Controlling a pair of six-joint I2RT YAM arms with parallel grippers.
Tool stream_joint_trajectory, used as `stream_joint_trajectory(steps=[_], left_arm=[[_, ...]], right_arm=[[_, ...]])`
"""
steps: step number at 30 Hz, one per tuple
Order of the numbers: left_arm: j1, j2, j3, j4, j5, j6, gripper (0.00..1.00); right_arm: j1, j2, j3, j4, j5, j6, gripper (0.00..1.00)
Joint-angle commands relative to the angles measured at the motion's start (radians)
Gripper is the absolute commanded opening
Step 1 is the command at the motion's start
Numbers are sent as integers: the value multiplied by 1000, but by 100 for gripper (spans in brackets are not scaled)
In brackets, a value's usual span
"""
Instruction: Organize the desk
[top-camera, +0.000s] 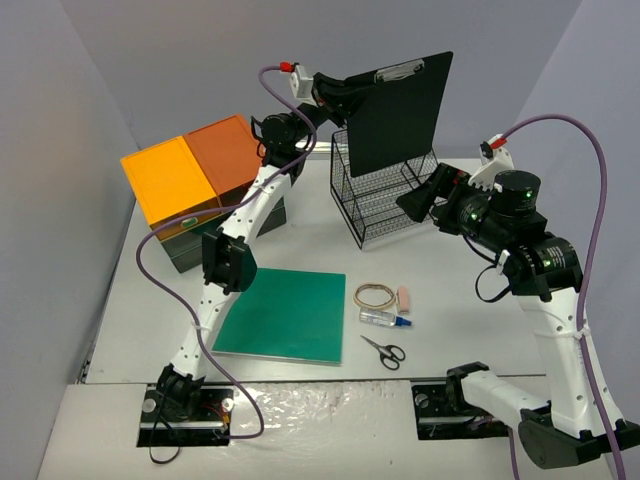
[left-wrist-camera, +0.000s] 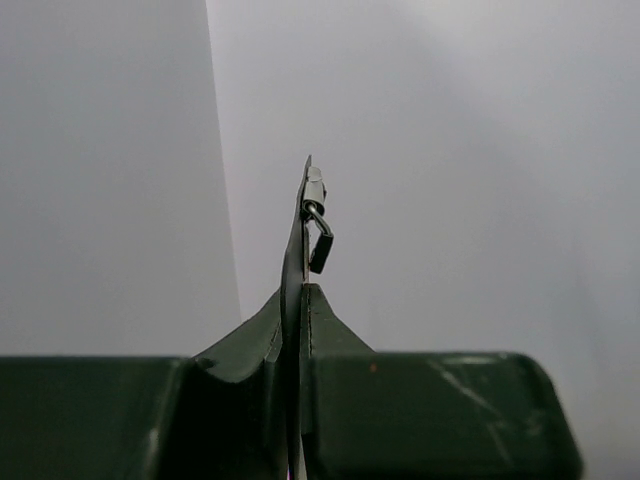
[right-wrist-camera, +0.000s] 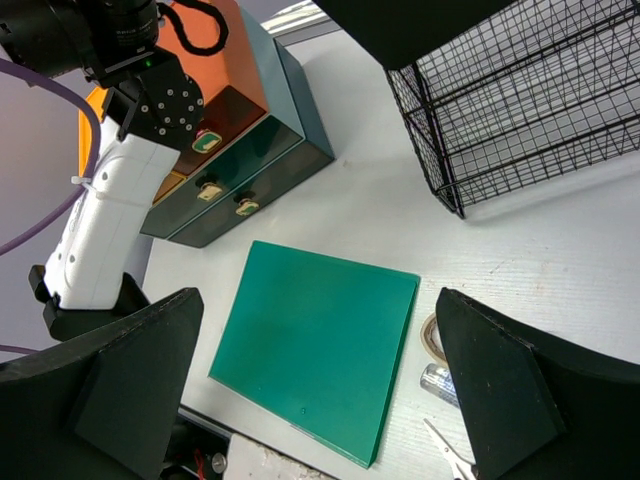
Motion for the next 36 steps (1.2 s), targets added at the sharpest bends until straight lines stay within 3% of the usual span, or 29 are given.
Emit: stream_joint_trajectory(steps=[1, 17, 36], left_arm=[[1, -108, 70, 103, -10, 43, 0], [6, -18, 73, 120, -25, 31, 0], [29, 62, -76, 234, -49, -117, 0]], right_arm=[[3, -3, 31, 50, -21, -15, 100], [3, 30, 8, 51, -18, -41, 100], [3, 65, -38, 97, -28, -41, 100]])
